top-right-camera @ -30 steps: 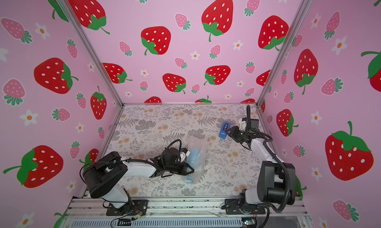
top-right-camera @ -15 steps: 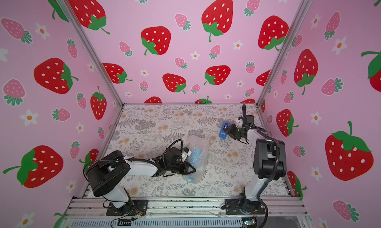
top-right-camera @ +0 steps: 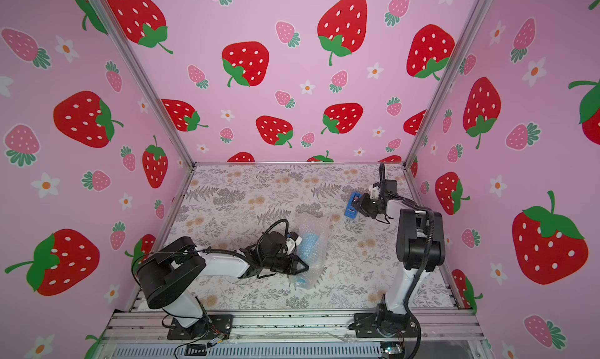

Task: Wrap wine glasses in bubble wrap
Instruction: Tear off the tape using the Tape Cutter.

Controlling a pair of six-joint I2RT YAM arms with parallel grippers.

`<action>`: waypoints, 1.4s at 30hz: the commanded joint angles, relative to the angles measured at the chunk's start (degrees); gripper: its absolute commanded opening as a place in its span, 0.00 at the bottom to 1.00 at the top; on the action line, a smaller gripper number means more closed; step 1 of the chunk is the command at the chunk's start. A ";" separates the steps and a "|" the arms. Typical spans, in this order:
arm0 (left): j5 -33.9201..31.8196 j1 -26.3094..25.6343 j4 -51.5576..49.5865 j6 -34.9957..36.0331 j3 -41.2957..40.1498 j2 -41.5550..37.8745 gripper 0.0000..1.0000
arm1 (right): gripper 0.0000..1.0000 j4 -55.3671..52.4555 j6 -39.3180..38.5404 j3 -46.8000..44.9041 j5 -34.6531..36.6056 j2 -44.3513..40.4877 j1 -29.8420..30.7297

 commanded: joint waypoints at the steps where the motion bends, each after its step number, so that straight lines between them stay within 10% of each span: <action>1: -3.55 0.20 -3.10 1.98 0.48 2.01 0.23 | 0.26 0.41 -0.66 1.61 -1.36 1.64 -0.08; 42: -3.96 0.36 -2.59 1.82 -0.57 1.92 0.23 | 0.00 -0.07 2.75 -4.15 -6.91 -8.69 2.97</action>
